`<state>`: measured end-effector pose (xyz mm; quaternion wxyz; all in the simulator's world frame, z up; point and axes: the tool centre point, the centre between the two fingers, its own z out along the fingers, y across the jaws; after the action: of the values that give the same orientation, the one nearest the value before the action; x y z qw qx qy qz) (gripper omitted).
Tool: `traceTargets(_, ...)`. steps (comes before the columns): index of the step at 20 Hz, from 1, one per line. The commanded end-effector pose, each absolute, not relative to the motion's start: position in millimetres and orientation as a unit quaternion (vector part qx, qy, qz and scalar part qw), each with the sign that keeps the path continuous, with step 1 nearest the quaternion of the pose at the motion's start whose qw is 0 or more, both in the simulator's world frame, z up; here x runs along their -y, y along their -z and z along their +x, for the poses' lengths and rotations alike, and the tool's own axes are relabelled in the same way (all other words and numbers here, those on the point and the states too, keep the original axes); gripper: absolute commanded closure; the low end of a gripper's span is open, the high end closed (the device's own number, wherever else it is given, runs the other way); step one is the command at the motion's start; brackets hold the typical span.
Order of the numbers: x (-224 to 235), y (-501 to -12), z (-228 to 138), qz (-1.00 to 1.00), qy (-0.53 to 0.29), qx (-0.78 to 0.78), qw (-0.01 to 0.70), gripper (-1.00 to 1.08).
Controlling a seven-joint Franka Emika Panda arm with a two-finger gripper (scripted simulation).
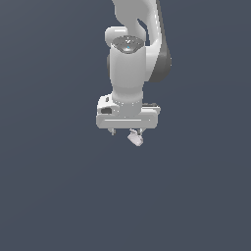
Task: Pick up the object and move it to a goal position.
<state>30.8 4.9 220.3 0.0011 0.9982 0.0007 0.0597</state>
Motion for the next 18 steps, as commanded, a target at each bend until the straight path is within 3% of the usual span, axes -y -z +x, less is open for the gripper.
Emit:
traceTargets(1,-4.9,-220.3,30.8,0.998,-0.06,-0.001,0.001,-0.92)
traceTargets(18,17.6,-205.1,19.8,0.999,-0.038,0.018,-0.004,-0.92)
